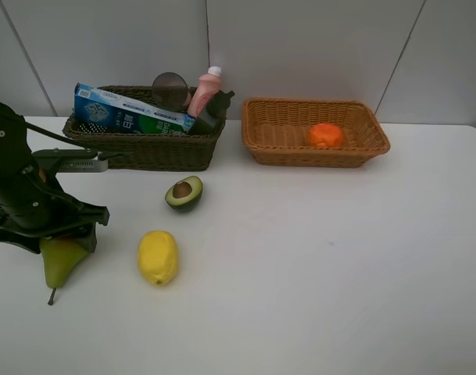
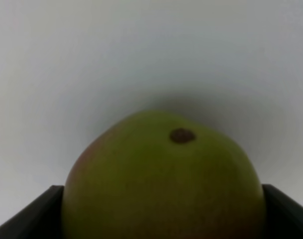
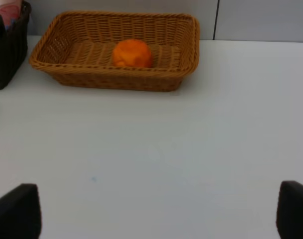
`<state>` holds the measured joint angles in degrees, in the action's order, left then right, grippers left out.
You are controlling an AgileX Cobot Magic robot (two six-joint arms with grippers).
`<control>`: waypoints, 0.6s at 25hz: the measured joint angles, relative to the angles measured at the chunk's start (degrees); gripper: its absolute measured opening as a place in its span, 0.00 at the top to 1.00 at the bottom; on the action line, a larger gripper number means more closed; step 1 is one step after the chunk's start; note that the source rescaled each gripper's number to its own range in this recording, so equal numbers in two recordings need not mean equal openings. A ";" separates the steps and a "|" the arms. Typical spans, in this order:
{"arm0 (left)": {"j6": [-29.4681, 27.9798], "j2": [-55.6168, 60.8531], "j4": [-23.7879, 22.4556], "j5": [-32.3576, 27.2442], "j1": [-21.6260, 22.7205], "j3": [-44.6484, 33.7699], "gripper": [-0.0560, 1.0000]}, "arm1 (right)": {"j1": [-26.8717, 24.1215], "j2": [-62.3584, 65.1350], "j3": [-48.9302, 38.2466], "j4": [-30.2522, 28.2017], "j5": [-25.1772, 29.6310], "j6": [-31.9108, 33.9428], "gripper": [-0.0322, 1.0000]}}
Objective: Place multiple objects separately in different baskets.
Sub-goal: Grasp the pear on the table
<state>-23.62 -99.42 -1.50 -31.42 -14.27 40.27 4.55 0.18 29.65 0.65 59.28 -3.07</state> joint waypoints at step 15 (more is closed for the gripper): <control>1.51 0.00 1.50 -0.19 0.00 0.00 0.07 | 0.00 0.00 0.00 0.00 0.00 0.00 0.00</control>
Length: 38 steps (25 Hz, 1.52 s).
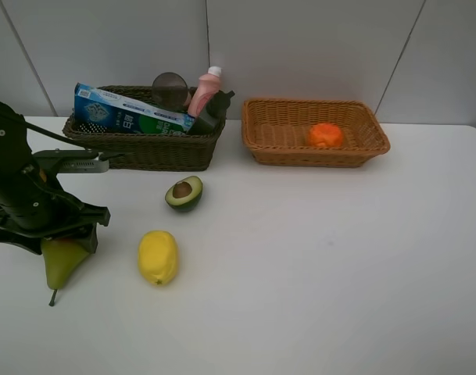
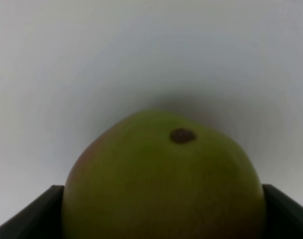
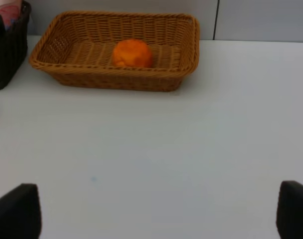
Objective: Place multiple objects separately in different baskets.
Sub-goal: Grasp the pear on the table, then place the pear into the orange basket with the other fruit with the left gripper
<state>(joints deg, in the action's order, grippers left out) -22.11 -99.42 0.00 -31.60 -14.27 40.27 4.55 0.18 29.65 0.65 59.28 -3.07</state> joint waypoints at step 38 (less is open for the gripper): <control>5.82 -0.23 -0.83 -24.35 -10.58 29.95 0.07 | 0.00 0.00 0.00 0.00 0.00 0.00 0.00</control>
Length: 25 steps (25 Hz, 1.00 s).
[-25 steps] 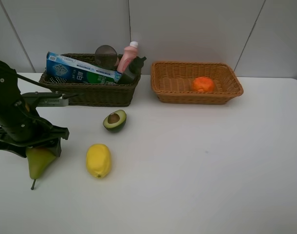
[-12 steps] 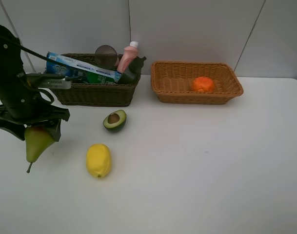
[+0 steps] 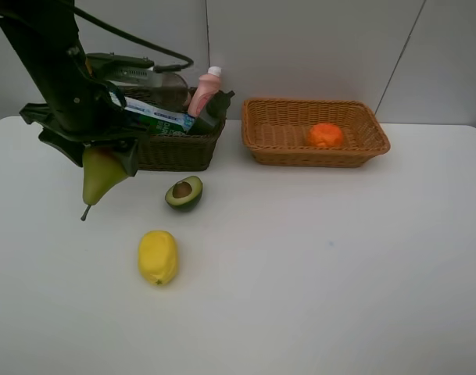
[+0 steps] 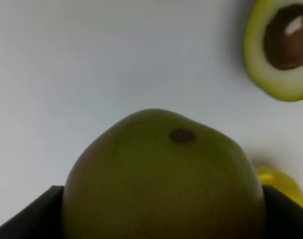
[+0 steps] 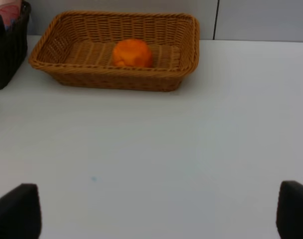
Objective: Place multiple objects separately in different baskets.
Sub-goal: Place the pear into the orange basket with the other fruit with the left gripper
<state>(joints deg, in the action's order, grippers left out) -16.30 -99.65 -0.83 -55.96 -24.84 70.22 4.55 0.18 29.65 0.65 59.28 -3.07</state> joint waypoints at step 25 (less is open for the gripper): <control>1.91 -24.74 0.25 -3.76 -15.20 46.34 0.07 | 0.00 0.00 0.00 0.00 0.00 0.00 0.00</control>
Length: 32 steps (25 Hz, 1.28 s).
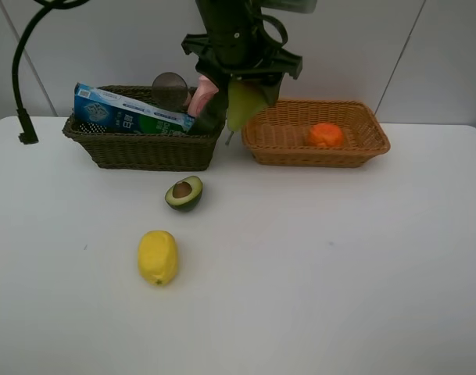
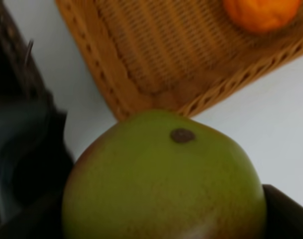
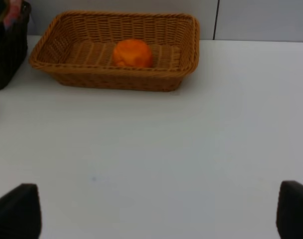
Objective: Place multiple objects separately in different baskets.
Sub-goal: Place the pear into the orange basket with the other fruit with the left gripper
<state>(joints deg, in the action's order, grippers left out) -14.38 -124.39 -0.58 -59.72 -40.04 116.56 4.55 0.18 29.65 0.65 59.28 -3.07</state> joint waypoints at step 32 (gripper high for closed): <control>7.53 -18.29 -0.95 32.70 -0.12 8.58 0.07 | 0.00 0.00 0.00 0.09 0.00 0.00 0.00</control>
<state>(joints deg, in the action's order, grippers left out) -6.85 -142.68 -1.53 -27.02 -40.16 125.14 4.55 0.18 29.65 0.75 59.28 -3.07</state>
